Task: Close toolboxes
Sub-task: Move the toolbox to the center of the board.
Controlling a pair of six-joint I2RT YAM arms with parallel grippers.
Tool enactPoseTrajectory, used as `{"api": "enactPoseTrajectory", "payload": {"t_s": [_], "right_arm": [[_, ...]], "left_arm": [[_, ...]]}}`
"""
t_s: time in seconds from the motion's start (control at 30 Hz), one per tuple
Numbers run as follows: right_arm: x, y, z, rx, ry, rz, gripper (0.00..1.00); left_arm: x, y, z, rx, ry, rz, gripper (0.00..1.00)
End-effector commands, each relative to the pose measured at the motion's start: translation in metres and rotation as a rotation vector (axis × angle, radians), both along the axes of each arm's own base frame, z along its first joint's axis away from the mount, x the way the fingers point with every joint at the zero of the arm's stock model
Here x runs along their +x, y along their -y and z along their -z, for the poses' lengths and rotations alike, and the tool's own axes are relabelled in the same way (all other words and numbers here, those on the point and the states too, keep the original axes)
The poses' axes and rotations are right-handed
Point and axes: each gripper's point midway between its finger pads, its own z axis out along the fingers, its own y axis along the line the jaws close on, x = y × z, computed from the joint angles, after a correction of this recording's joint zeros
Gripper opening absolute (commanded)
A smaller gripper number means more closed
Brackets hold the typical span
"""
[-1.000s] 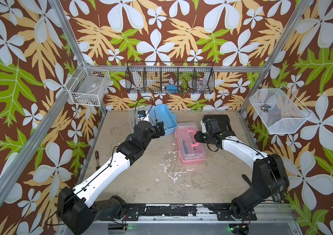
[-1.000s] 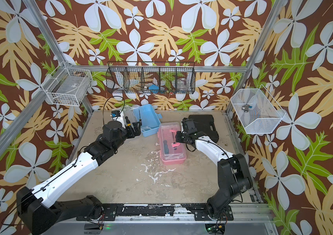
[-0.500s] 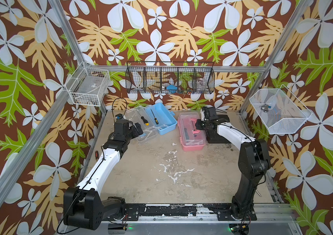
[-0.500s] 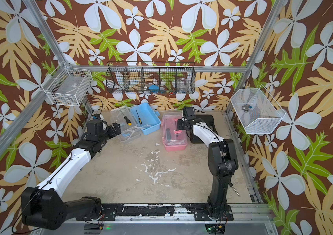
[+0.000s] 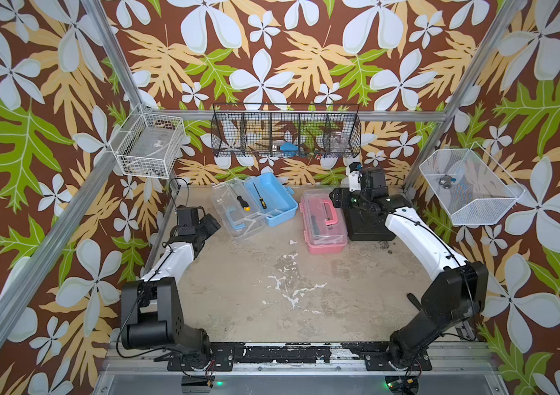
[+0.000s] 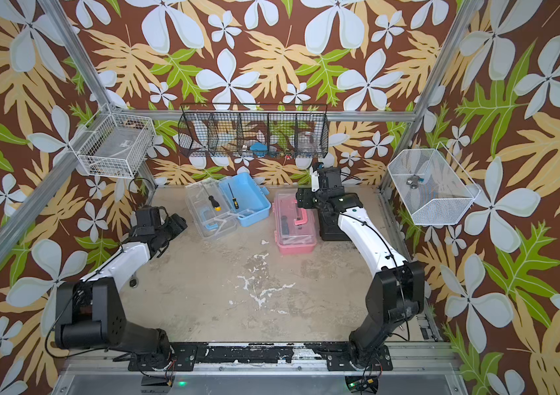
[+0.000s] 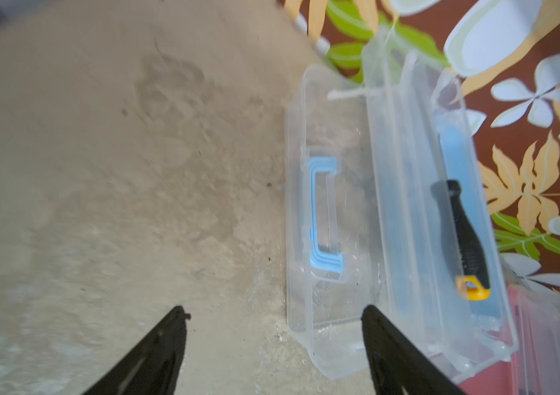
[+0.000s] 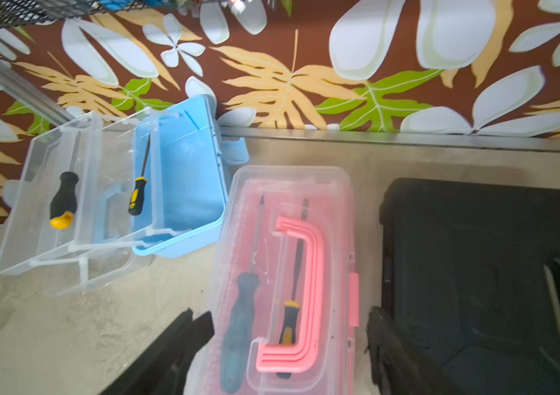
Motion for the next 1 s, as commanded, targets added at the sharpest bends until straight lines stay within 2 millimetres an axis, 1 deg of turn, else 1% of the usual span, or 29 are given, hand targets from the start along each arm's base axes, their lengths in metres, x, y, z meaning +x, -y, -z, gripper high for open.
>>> {"api": "enactPoseTrajectory", "payload": {"t_s": [0.0,0.07,0.13,0.23,0.37,0.4,0.5,0.57,0.6,0.63,0.7,0.83,0.9,0.97], "right_arm": [[-0.020,-0.011,0.006,0.051,-0.041,-0.065,0.78],[-0.029,-0.012,0.009,0.060,-0.045,-0.074,0.77],[-0.038,-0.011,0.011,0.064,-0.047,-0.075,0.77],[-0.049,-0.007,0.017,0.067,-0.051,-0.068,0.77],[-0.062,-0.005,0.029,0.064,-0.076,-0.071,0.77],[-0.065,-0.003,0.032,0.063,-0.081,-0.069,0.77],[-0.071,-0.002,0.035,0.069,-0.086,-0.066,0.77],[-0.074,-0.001,0.035,0.075,-0.083,-0.066,0.76],[-0.075,-0.002,0.035,0.077,-0.082,-0.066,0.76],[-0.075,-0.001,0.036,0.076,-0.083,-0.065,0.76],[-0.075,-0.001,0.035,0.078,-0.082,-0.064,0.76],[-0.077,-0.002,0.037,0.083,-0.085,-0.066,0.76],[-0.078,-0.001,0.039,0.082,-0.089,-0.067,0.76],[-0.080,-0.002,0.041,0.083,-0.094,-0.072,0.75]], "left_arm": [[0.010,0.018,0.014,-0.116,0.009,0.052,0.75],[0.013,0.023,0.024,-0.124,-0.009,0.063,0.75],[0.017,0.024,0.034,-0.101,-0.031,0.061,0.75],[0.024,0.028,0.051,-0.115,-0.067,0.072,0.74],[0.035,0.033,0.058,-0.065,-0.094,0.096,0.72],[0.036,0.031,0.063,-0.042,-0.119,0.094,0.68],[0.041,0.027,0.069,-0.008,-0.148,0.103,0.56],[0.042,0.025,0.069,0.020,-0.157,0.107,0.51],[0.043,0.024,0.069,0.034,-0.162,0.111,0.46],[0.043,0.023,0.070,0.051,-0.177,0.116,0.44],[0.042,0.018,0.075,0.100,-0.214,0.126,0.39],[0.037,0.005,0.083,0.200,-0.292,0.132,0.36],[0.031,-0.003,0.081,0.253,-0.318,0.124,0.32],[0.022,-0.013,0.075,0.315,-0.332,0.113,0.28]]}}
